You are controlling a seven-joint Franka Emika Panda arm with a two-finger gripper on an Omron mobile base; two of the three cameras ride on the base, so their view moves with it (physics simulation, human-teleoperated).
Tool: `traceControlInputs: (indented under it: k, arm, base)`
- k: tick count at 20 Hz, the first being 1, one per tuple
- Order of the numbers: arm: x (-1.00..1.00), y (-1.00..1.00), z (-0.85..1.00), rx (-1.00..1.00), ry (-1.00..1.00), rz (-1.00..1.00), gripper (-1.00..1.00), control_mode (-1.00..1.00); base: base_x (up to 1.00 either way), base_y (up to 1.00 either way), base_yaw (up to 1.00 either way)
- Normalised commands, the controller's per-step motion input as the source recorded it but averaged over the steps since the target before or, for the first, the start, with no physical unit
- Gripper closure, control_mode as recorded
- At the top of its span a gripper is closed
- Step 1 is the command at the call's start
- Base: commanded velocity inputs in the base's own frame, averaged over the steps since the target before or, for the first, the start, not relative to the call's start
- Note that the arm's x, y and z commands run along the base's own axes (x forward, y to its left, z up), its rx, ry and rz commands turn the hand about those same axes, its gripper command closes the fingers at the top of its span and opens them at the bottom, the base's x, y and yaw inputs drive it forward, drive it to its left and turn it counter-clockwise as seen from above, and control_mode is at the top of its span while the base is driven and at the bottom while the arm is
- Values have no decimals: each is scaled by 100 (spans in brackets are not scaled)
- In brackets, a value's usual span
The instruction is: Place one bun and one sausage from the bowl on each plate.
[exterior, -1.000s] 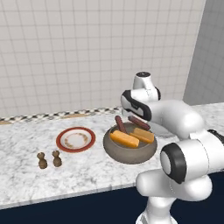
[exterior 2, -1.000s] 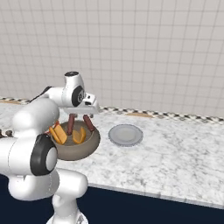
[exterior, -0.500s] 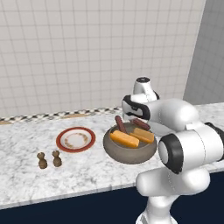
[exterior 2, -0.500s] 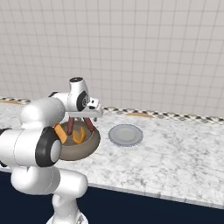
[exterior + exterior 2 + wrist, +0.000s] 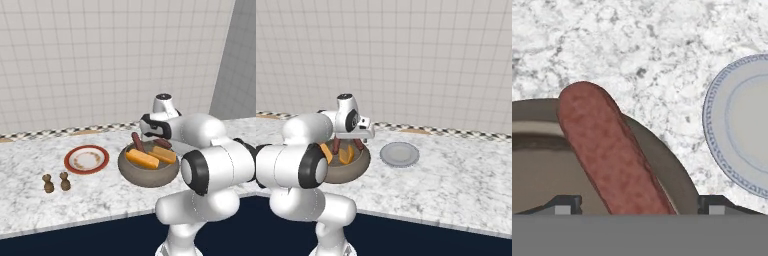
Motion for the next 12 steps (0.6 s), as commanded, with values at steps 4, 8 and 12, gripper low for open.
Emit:
traceControlInputs:
  k: [4, 8, 12]
  arm:
    - [-8, -10, 0, 0, -3, 1, 100, -100]
    - [-21, -7, 0, 0, -6, 0, 100, -100]
    - [-63, -37, 69, 2, -25, 0, 100, -100]
  base:
    - [0, 0, 0]
    - [0, 0, 0]
    - [0, 0, 0]
